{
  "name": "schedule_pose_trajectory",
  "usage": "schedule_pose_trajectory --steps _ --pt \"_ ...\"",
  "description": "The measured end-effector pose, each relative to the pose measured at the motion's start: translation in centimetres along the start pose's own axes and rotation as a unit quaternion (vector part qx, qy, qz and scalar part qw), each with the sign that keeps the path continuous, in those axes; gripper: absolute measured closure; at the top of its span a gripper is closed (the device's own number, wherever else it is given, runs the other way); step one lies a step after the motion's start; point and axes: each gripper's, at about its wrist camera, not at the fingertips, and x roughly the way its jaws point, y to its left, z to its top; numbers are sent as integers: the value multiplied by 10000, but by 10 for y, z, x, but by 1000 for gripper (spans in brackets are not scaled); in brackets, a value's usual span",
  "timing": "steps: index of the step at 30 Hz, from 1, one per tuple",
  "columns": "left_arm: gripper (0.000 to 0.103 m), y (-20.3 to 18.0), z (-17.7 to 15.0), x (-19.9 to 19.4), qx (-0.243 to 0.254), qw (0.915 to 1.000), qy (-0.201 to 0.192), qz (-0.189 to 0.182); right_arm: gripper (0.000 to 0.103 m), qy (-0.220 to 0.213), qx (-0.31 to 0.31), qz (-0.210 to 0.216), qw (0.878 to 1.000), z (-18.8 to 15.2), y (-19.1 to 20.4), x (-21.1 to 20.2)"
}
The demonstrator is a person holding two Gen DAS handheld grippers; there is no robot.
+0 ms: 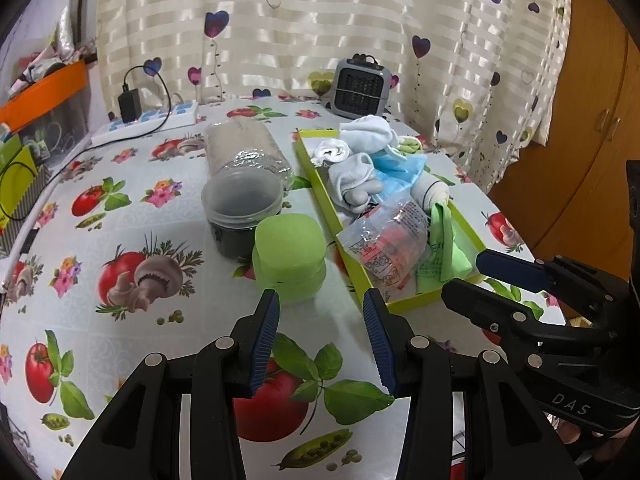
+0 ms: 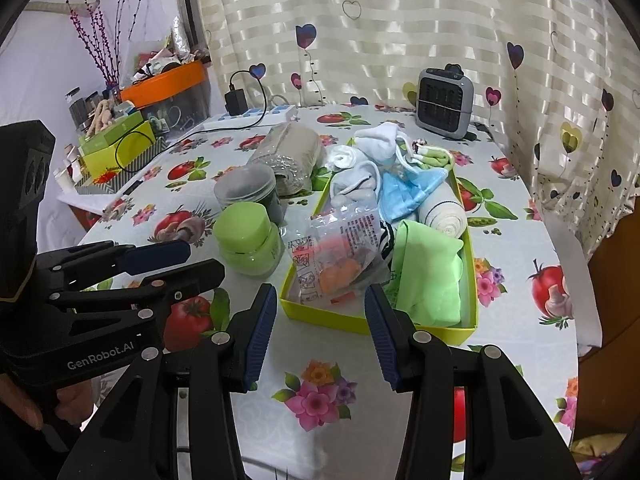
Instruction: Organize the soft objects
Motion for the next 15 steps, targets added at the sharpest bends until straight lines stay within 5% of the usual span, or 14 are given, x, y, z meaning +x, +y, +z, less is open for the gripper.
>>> schedule_pose_trajectory --steps 15 --pt "60 0 -3 8 59 10000 69 14 56 124 57 -25 9999 -1 -2 10"
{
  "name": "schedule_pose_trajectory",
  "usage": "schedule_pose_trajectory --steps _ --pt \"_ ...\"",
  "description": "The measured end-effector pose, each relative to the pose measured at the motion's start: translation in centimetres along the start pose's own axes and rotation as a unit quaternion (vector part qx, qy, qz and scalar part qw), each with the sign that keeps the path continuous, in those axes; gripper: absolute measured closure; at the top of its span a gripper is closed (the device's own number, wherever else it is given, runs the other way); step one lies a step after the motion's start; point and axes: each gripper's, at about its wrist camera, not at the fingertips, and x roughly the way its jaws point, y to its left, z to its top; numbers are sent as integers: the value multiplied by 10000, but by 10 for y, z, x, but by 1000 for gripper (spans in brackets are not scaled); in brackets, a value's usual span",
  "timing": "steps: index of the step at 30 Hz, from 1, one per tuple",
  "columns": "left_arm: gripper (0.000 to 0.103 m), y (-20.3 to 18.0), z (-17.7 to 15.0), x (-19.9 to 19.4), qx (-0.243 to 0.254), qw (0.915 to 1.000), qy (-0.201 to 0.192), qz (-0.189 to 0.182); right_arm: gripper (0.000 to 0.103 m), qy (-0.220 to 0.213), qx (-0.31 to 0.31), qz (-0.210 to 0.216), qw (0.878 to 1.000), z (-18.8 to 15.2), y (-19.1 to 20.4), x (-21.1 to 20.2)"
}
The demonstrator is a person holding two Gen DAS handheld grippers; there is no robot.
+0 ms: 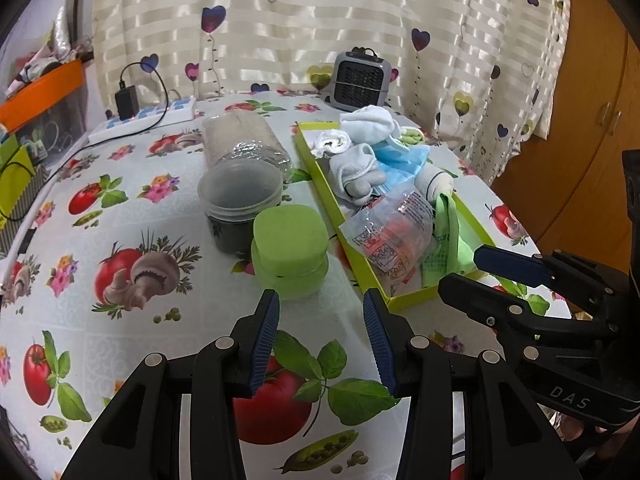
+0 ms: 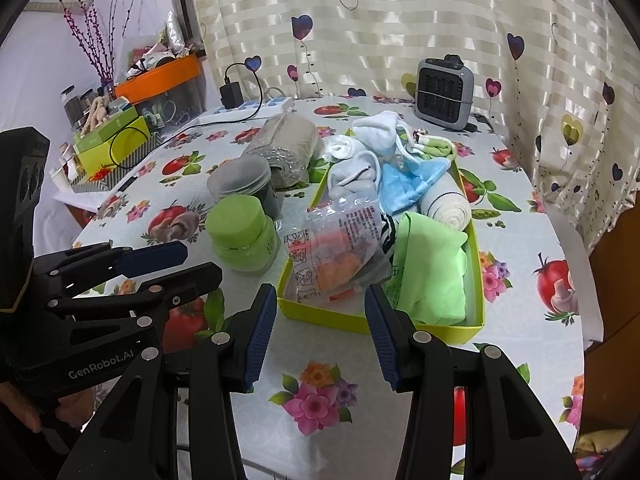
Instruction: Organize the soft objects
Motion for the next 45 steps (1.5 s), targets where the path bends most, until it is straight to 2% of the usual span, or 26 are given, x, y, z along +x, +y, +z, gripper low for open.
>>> schedule_pose_trajectory --steps 45 --pt "60 4 2 14 -7 9999 100 75 56 187 -18 109 9998 1 -1 17"
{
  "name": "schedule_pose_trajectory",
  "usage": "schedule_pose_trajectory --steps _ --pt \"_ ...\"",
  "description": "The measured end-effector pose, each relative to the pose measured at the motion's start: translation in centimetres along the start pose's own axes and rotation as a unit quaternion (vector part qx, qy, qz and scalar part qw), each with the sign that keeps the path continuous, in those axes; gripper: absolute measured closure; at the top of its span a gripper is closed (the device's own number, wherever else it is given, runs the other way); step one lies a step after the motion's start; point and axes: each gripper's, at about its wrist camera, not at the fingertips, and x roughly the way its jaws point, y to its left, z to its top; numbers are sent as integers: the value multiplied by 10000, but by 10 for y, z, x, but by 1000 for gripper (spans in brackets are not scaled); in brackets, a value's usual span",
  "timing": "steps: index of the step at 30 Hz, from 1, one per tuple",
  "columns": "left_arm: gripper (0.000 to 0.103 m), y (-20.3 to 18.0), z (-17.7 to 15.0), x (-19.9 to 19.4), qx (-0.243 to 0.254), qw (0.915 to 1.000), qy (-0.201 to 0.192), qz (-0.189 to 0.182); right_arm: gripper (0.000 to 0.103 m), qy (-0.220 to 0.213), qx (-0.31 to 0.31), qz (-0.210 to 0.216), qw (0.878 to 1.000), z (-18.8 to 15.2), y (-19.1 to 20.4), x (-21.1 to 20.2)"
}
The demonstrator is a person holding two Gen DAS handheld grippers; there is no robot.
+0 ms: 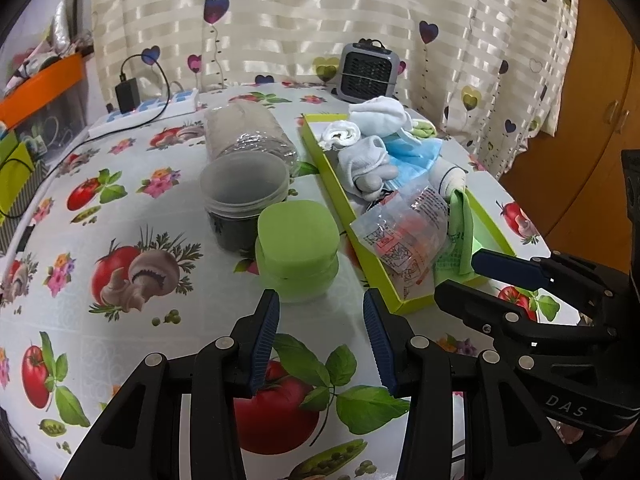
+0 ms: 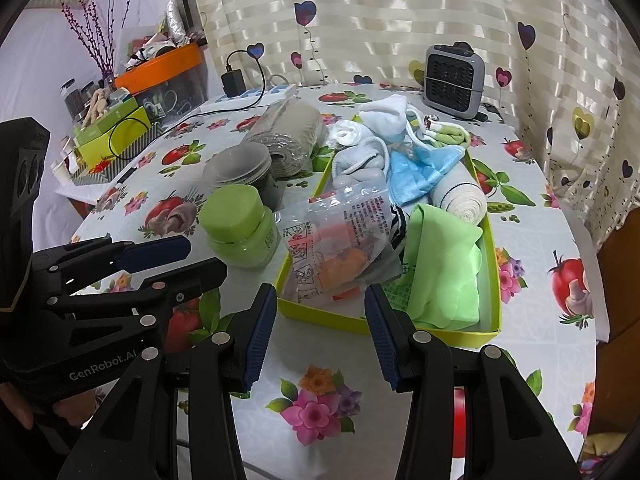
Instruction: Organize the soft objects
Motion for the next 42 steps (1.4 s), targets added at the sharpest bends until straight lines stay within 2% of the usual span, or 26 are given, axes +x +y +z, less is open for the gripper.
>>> schedule_pose_trajectory --steps 42 --pt "60 -4 -3 0 33 10000 38 -6 56 9 -8 13 10000 -1 2 -1"
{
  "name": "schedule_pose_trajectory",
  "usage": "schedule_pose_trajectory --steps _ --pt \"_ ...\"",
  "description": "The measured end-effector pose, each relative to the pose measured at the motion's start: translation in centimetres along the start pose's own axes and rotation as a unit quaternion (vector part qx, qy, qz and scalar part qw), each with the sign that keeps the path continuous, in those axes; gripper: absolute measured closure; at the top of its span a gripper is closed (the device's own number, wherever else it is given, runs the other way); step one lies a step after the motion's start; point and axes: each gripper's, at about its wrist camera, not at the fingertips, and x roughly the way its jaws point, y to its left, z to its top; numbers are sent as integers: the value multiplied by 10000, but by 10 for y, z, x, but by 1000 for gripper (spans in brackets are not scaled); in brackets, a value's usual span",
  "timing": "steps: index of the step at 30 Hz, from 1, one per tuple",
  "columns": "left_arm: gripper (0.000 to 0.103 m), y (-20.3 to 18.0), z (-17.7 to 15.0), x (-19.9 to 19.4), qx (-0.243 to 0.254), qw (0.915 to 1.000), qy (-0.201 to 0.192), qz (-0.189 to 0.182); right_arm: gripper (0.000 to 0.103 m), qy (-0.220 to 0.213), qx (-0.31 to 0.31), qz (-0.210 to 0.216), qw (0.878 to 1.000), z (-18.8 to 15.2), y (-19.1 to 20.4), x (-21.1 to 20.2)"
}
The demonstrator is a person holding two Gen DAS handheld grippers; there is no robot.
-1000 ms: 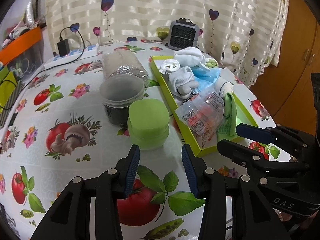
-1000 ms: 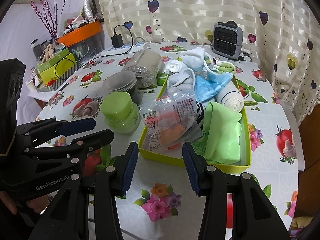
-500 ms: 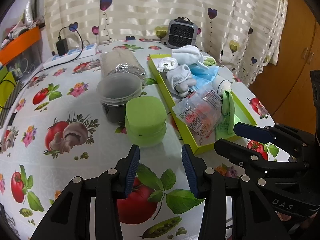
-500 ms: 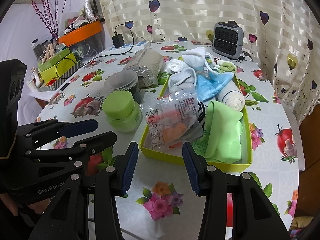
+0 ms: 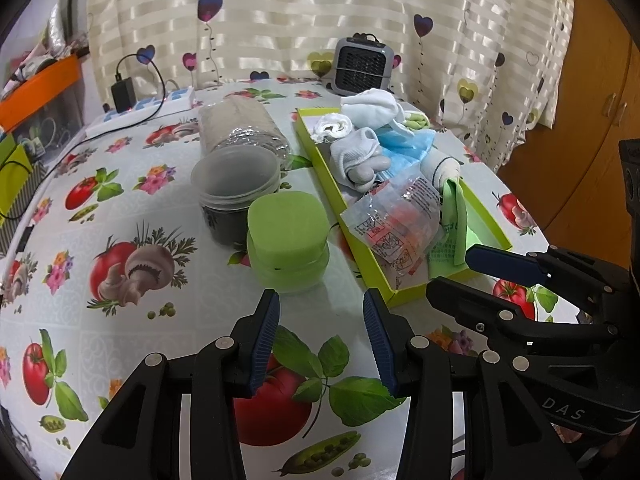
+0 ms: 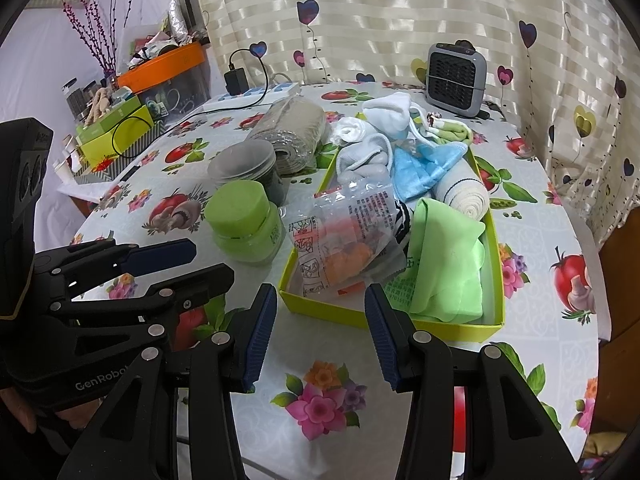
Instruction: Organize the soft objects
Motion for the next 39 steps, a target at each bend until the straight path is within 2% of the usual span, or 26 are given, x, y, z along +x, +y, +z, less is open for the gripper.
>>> schedule_pose_trajectory --steps 39 --pt "60 2 -4 -12 51 9999 -103 -2 56 -9 -22 1 10000 -1 6 -3"
